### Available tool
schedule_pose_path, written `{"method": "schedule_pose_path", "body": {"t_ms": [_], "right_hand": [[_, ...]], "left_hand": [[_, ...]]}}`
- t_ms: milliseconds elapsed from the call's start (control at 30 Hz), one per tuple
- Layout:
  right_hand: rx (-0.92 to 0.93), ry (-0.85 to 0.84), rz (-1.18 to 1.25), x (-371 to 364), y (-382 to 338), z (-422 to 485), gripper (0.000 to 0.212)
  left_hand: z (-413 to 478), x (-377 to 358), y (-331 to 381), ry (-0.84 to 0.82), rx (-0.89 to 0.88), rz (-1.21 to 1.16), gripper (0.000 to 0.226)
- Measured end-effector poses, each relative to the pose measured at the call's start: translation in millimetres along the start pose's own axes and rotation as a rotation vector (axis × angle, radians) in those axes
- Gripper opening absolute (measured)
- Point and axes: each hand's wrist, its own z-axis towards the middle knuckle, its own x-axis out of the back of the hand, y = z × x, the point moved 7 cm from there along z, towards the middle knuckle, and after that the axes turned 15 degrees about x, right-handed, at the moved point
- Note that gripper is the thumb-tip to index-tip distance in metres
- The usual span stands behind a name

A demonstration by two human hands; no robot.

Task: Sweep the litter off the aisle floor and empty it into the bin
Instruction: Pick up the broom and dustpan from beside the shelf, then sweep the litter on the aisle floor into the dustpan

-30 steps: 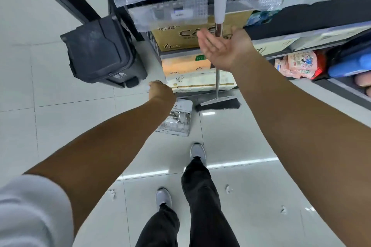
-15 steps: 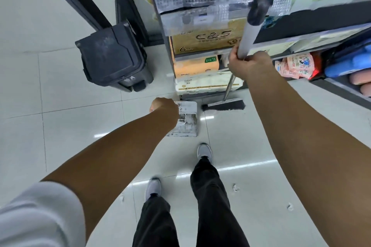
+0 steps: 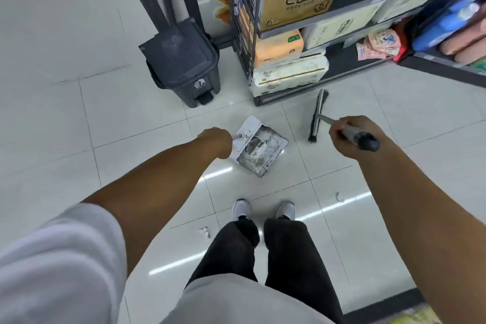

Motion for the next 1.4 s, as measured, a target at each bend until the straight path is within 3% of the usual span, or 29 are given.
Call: {"method": "schedule_pose_path", "body": {"t_ms": [133, 233, 300, 367, 400, 467, 567, 667, 767, 933, 1033, 1133, 1400], "right_hand": [[0.056, 0.028, -0.249, 47.9, 32.6, -49.4, 0.014], [0.125, 0.069, -0.342, 93.3, 56.7, -82.3, 0.009], [0.169, 0.080, -0.420, 130.9, 73.5, -108.4, 0.010], [0.227, 0.060, -0.516, 171.2, 94.0, -138.7, 0.016], [0.246, 0.046, -0.528, 187.2, 106.0, -152.8, 0.016], [0.268, 0.104, -0.415, 231.6, 132.9, -184.0, 0.022], [0.273, 0.185, -0.322, 289.4, 166.3, -234.8, 0.014], [0.307, 0.243, -0.363, 323.3, 177.0, -275.0, 0.012], [0.362, 0.326, -0.366, 346.7, 171.5, -292.4, 0.018], [0.408, 0.436, -0.243, 376.5, 164.9, -300.6, 0.008], [0.324, 0.423, -0.122, 384.4, 170.9, -295.4, 0.011], [0.287, 0.511, -0.130, 395.4, 164.3, -283.2, 0.010], [0.276, 0.635, -0.067, 424.6, 136.3, -203.1, 0.014]], "left_hand": [[-19.5, -54.6, -37.7, -0.117, 0.052, -0.099, 0.028], [-46.2, -85.0, -40.3, -0.097, -0.018, -0.040, 0.047], [-78.8, -102.4, -30.0, -0.047, -0.151, 0.160, 0.058], [-103.4, -124.5, -19.9, -0.039, -0.205, 0.199, 0.040], [-108.4, -134.6, -17.2, -0.076, -0.131, 0.055, 0.023], [-125.7, -161.4, -14.7, -0.180, 0.018, -0.190, 0.017], [-154.6, -202.9, 6.6, -0.260, -0.024, -0.341, 0.027], [-182.6, -229.5, 20.6, -0.355, -0.033, -0.484, 0.020], [-205.3, -244.3, 34.8, -0.426, -0.066, -0.434, 0.021], [-226.7, -247.1, 73.7, -0.467, -0.112, -0.301, 0.025], [-229.6, -240.5, 102.5, -0.509, -0.107, -0.258, 0.025], [-225.2, -227.8, 136.7, -0.527, -0.118, -0.200, 0.025], [-189.5, -194.1, 190.6, -0.376, -0.108, -0.084, 0.026]]}}
